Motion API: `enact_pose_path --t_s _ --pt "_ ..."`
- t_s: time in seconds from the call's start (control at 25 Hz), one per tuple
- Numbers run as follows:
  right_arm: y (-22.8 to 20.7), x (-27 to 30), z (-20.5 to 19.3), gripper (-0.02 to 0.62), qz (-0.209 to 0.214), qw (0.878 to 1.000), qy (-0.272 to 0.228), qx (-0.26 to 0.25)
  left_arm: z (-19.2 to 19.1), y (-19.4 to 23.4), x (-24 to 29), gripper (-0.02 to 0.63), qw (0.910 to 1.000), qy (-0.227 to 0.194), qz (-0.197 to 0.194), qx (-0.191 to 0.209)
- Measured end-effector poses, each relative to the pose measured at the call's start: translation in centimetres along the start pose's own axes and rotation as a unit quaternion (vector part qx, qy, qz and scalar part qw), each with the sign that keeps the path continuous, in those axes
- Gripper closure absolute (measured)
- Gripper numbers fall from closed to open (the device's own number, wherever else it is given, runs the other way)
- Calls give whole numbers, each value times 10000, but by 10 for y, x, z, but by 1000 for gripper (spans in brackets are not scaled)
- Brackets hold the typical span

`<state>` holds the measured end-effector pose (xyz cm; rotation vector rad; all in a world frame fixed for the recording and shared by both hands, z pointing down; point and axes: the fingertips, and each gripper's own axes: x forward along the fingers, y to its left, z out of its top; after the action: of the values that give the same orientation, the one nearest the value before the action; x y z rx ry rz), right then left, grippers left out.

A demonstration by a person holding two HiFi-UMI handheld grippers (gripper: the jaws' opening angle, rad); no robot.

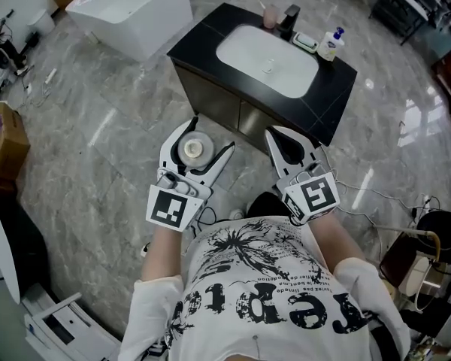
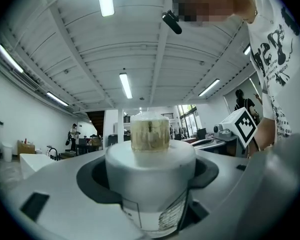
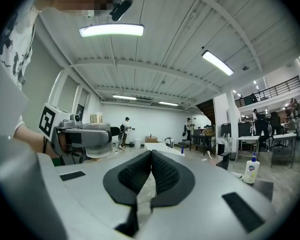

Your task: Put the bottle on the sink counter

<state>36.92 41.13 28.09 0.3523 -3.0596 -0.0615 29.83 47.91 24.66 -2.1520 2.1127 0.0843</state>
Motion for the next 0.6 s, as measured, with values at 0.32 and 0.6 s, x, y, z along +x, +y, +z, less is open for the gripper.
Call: enact_pose_path --t_s 0.32,0.6 --pt "-58 91 -29 581 289 9992 221 140 -32 64 72 261 9998 144 161 4" --pt "-140 218 -34 581 347 9981 361 344 -61 163 170 261 9990 367 262 5"
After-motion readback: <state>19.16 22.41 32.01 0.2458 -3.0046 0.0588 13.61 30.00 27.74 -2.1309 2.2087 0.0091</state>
